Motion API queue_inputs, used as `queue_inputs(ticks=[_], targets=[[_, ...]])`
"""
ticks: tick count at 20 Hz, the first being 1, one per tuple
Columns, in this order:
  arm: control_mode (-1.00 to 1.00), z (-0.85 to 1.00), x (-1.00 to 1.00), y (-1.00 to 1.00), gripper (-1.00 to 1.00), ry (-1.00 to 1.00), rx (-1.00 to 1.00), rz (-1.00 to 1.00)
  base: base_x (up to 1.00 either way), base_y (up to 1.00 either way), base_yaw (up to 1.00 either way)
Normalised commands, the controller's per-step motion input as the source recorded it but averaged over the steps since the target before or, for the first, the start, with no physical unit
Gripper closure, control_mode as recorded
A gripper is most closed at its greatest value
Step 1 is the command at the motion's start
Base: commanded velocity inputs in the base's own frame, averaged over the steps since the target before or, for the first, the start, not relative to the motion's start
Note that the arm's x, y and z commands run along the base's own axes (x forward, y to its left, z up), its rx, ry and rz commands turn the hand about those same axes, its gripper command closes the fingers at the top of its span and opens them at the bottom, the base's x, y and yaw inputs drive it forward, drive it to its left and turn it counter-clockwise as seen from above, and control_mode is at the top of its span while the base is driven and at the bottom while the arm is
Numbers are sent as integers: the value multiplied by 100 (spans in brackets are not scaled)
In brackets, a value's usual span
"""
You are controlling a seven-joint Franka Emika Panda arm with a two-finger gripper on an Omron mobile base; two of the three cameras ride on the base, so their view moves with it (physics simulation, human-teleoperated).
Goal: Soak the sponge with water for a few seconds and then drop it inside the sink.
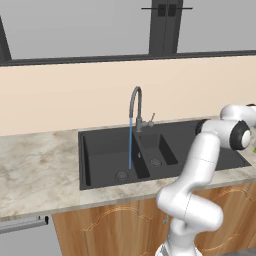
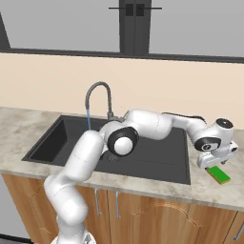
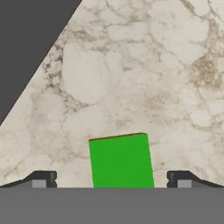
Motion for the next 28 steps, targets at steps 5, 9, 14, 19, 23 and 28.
queue_inputs(ticks=[5, 9, 14, 19, 23, 28], targets=[[-100, 0, -1, 0, -100, 0, 0, 12, 0, 0, 0], [-100, -5, 0, 0, -100, 0, 0, 7, 0, 0, 0], [-100, -18, 0, 0, -100, 0, 0, 1, 0, 0, 0], [-100, -14, 0, 0, -100, 0, 0, 0, 0, 0, 0], [-100, -8, 0, 0, -100, 0, 0, 0, 0, 0, 0], [-100, -17, 0, 0, -100, 0, 0, 0, 0, 0, 0]])
